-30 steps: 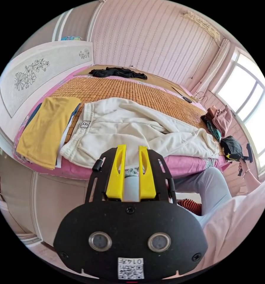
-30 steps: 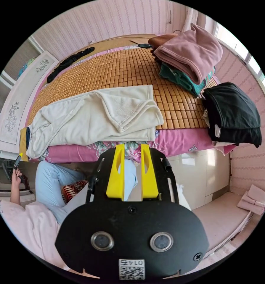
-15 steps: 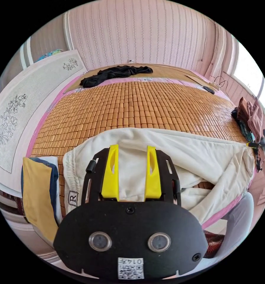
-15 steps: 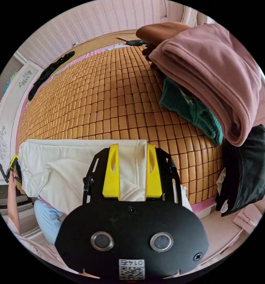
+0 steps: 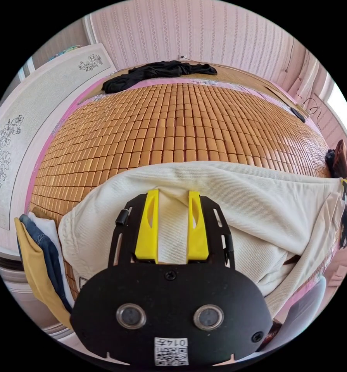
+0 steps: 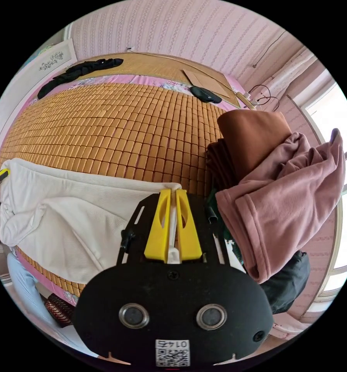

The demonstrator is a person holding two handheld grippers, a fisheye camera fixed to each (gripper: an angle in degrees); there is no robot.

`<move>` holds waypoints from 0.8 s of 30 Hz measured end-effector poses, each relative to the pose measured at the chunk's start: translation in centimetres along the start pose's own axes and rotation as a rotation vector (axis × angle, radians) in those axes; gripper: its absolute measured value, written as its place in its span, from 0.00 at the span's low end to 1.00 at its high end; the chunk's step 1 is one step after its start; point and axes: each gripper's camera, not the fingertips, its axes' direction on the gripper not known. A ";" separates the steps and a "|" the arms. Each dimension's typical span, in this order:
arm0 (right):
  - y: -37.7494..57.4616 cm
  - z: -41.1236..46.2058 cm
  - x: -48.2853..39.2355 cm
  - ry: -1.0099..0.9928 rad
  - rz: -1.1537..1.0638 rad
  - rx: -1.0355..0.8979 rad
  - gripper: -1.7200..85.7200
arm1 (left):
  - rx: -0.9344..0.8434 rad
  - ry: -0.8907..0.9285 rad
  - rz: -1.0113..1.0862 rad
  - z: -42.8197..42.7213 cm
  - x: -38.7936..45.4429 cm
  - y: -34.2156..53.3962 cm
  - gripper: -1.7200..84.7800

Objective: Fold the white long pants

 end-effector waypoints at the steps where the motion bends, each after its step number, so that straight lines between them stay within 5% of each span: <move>1: -0.8 0.3 0.0 -0.010 0.010 -0.012 0.05 | 0.005 0.004 -0.003 0.3 0.0 -0.1 0.15; 7: -0.7 -0.9 -1.9 -0.135 0.057 -0.034 0.17 | 0.040 0.032 -0.003 0.3 -0.3 1.1 0.14; 10: 3.0 -4.6 -4.8 -0.244 -0.102 0.049 0.19 | 0.083 0.141 0.111 -3.4 0.1 3.7 0.13; 14: 7.9 -3.7 -9.3 -0.233 -0.273 -0.098 0.22 | 0.165 0.178 0.334 -9.8 3.7 12.2 0.13; 16: 8.6 -1.8 -9.8 -0.176 -0.264 -0.184 0.21 | 0.141 0.239 0.395 -10.7 5.4 15.8 0.14; 18: 8.6 -3.2 -8.6 -0.179 -0.166 -0.151 0.07 | 0.061 0.247 0.483 -9.6 8.0 19.7 0.16; 24: 11.7 -13.4 -4.2 -0.102 -0.116 0.087 0.04 | 0.043 0.078 0.526 -5.3 10.9 22.8 0.13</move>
